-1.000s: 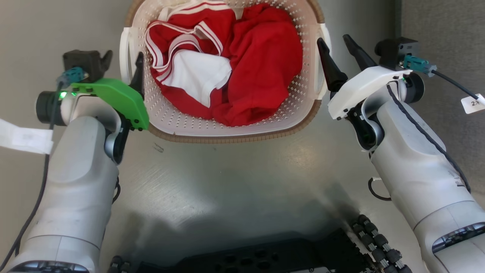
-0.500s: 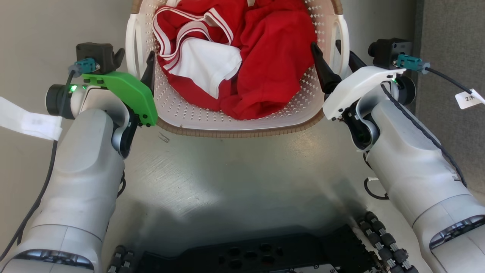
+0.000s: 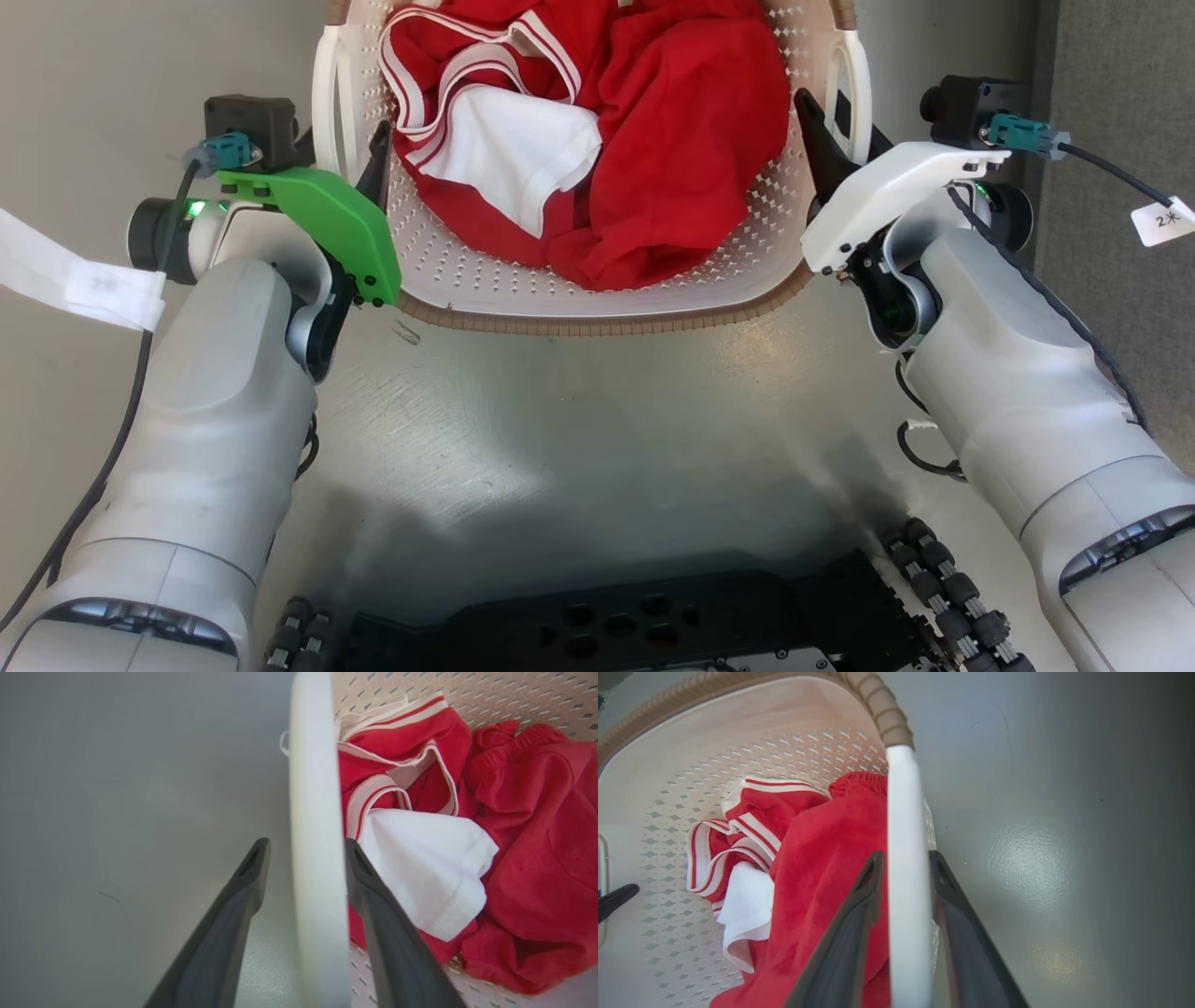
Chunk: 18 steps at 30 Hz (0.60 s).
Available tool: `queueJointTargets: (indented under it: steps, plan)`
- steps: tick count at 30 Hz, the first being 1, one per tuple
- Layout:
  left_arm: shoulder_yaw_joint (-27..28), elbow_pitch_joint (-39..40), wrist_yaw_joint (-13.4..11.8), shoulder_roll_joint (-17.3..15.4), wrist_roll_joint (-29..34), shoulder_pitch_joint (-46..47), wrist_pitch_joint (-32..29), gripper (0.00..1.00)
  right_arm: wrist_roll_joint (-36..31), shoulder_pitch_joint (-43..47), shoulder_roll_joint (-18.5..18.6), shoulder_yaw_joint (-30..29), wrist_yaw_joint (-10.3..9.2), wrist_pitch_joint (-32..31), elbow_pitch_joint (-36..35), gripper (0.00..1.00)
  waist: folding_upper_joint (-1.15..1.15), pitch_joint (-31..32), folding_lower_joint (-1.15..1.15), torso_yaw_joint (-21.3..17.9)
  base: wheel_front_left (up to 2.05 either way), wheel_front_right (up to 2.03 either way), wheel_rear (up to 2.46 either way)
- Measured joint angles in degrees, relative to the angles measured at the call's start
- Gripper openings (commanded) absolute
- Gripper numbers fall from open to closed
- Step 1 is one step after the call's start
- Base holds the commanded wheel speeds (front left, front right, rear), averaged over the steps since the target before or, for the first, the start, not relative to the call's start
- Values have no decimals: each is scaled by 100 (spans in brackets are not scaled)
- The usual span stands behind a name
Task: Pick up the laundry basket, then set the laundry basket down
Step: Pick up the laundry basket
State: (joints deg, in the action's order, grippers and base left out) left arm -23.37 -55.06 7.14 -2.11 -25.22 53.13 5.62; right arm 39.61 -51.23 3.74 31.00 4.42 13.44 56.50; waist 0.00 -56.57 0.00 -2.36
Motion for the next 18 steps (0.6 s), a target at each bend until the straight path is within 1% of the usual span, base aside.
queueJointTargets:
  steps: [1,2,3,4,5,7,12,18]
  plan:
    - [-35,-5,0,0,-19,2,1,69,40,-14,-2,24,-2,-32,25,41,0,-5,0,2,0,0,0]
    - [-64,-10,0,0,-44,4,5,48,75,-21,-1,47,-7,-40,54,28,0,-10,0,3,0,0,0]
    - [-81,-16,0,0,-81,7,7,40,122,-27,3,66,-22,-45,86,11,0,-14,0,5,0,0,0]
    - [-96,-25,0,0,-121,10,7,12,162,-32,8,89,-51,-48,101,0,0,-19,0,7,0,0,0]
    - [-118,-29,16,16,-143,16,12,0,183,-49,9,114,-54,-55,110,0,0,-22,0,9,0,0,0]
    - [-141,-65,14,42,-186,73,51,0,226,-74,8,154,-86,-55,126,0,0,-28,0,15,0,0,0]
    - [-269,-140,14,37,-285,149,78,0,276,-148,11,297,-96,-38,182,0,0,-18,0,29,0,0,0]
    - [-354,-383,14,23,-345,141,220,0,272,-170,-16,519,-100,-30,350,0,0,155,0,43,0,0,0]
